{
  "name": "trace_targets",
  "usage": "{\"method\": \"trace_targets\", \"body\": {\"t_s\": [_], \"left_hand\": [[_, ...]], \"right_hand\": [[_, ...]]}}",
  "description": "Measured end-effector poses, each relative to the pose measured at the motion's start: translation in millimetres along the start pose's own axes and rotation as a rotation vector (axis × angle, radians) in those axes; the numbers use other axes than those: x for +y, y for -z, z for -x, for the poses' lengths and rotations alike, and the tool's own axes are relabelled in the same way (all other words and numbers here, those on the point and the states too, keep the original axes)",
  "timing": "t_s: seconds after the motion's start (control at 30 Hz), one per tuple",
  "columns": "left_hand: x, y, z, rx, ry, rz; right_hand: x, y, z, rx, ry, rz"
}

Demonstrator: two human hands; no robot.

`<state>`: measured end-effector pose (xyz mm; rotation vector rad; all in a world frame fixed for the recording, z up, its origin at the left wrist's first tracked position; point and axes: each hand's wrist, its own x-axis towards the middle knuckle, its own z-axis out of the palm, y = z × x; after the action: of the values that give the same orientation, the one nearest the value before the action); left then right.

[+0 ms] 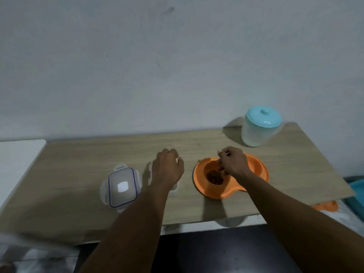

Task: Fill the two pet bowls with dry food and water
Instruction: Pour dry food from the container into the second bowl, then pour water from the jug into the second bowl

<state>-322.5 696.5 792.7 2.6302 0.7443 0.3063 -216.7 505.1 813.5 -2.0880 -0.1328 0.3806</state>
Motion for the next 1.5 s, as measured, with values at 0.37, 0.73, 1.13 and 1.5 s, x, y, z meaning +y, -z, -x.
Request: {"method": "trace_targets", "body": {"t_s": [0.37, 0.73, 1.13, 1.5], "left_hand": [[123.1, -58.6, -10.4, -0.423, -0.361, -0.057], [147.0, -108.8, -25.4, -0.554, -0.283, -0.134], [150.9, -101.2, -36.7, -0.648, -0.189, -0.001], [151.2, -100.9, -33.7, -0.652, -0.164, -0.071]], "right_hand": [[48.1, 121.9, -50.0, 0.4, -0.221, -0.268], [45.9, 164.8, -143.0, 0.071, -0.236, -0.624], [45.7, 162.8, -178.6, -0.085, -0.215, -0.741], [55.0, 187.0, -162.1, -0.027, -0.174, -0.572]]}}
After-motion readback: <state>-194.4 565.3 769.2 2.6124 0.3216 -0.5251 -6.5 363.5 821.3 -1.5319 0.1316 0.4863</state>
